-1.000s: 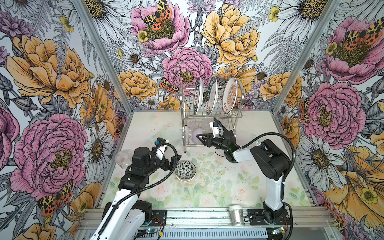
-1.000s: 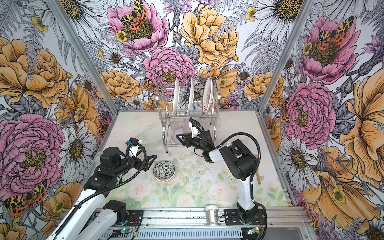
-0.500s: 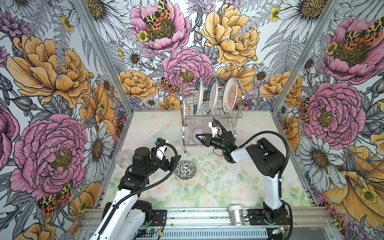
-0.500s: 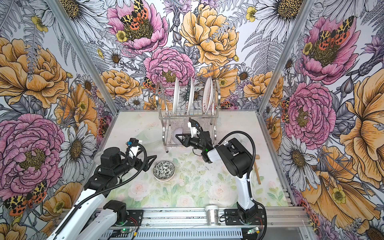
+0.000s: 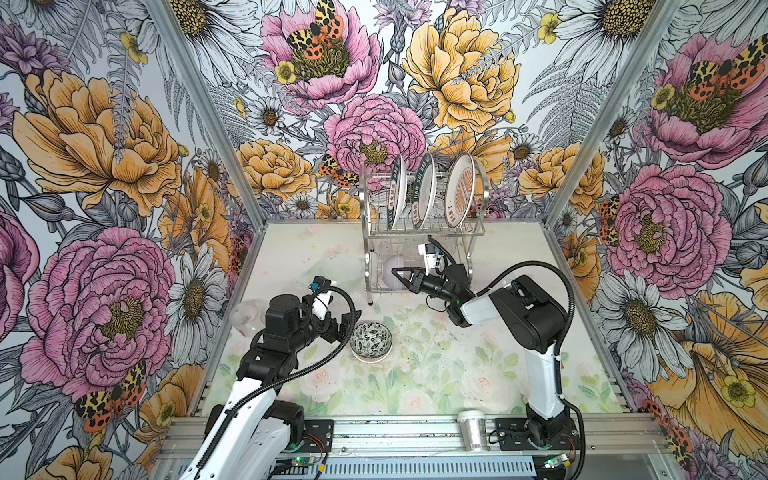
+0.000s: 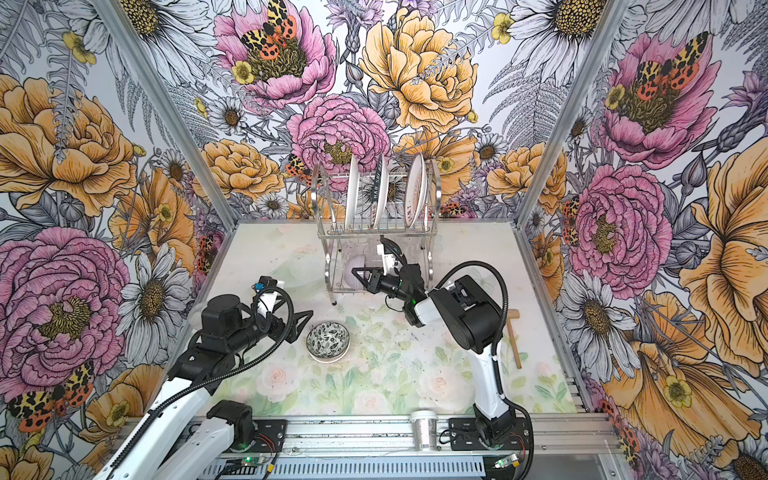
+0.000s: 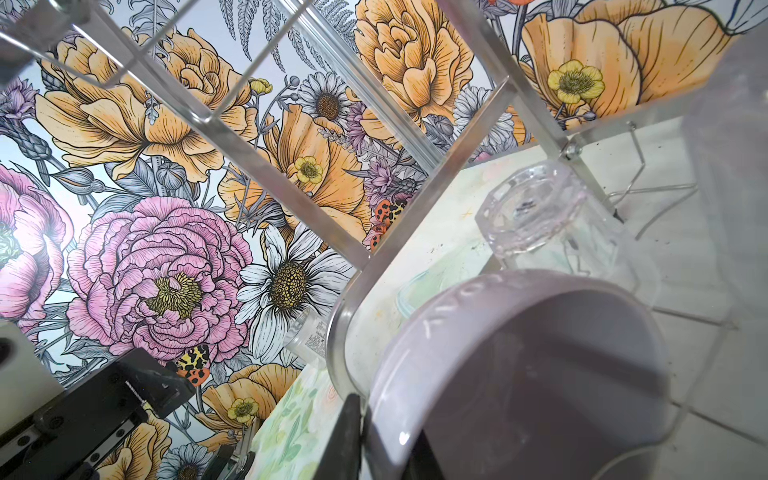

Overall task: Unload the mixed dishes from the dish rack
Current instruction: 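Close the right gripper on the rim of the lavender bowl in the rack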

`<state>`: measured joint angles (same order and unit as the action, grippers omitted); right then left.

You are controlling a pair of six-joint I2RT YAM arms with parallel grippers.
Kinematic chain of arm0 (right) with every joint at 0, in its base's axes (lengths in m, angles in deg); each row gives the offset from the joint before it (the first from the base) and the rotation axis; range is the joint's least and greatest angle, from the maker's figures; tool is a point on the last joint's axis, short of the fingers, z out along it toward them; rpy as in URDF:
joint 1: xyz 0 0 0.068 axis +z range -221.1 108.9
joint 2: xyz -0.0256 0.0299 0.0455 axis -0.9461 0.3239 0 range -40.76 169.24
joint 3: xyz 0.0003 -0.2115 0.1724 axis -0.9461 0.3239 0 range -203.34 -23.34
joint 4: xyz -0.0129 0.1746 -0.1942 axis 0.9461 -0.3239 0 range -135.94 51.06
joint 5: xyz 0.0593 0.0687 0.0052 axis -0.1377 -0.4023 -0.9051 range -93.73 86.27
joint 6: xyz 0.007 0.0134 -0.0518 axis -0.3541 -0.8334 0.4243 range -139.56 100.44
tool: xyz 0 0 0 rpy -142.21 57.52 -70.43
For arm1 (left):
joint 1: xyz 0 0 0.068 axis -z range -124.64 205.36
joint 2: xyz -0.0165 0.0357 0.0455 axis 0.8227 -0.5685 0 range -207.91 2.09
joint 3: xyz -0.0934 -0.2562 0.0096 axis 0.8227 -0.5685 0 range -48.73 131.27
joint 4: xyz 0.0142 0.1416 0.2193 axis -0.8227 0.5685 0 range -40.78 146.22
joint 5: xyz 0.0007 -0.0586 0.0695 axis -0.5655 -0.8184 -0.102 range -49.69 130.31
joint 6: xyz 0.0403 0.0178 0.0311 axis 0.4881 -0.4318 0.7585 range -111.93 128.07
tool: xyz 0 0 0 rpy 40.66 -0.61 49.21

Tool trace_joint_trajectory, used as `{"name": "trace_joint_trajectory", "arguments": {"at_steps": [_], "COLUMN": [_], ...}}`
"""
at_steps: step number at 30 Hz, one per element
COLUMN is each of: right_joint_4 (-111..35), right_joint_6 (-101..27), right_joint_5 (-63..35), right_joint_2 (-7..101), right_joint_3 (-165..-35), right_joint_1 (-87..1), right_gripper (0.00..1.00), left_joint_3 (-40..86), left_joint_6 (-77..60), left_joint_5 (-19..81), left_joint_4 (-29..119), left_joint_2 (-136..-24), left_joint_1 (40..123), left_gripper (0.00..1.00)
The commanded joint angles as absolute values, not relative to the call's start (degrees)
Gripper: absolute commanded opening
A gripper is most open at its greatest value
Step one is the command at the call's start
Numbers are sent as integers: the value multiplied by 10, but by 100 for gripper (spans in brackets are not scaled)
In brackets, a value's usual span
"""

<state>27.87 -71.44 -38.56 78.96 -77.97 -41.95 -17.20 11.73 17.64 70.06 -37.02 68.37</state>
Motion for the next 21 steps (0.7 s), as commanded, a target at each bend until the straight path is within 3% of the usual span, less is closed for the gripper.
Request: {"name": "trace_joint_trajectory", "arguments": {"at_steps": [1,21], "right_joint_4": [317,351], "right_joint_6": [-724,-762], "right_joint_5": [-395,-396], "right_joint_2": [792,796], "right_joint_3": [-791,-806], "right_joint_1": [-423,-426], "right_gripper": [16,12], "left_joint_3": [-177,-177], "left_joint_6": [133,134], "left_joint_5": [189,191], "left_joint_4": [704,704], "left_joint_2": [-372,-372], "left_joint_1": [686,686], "left_gripper": [99,99]}}
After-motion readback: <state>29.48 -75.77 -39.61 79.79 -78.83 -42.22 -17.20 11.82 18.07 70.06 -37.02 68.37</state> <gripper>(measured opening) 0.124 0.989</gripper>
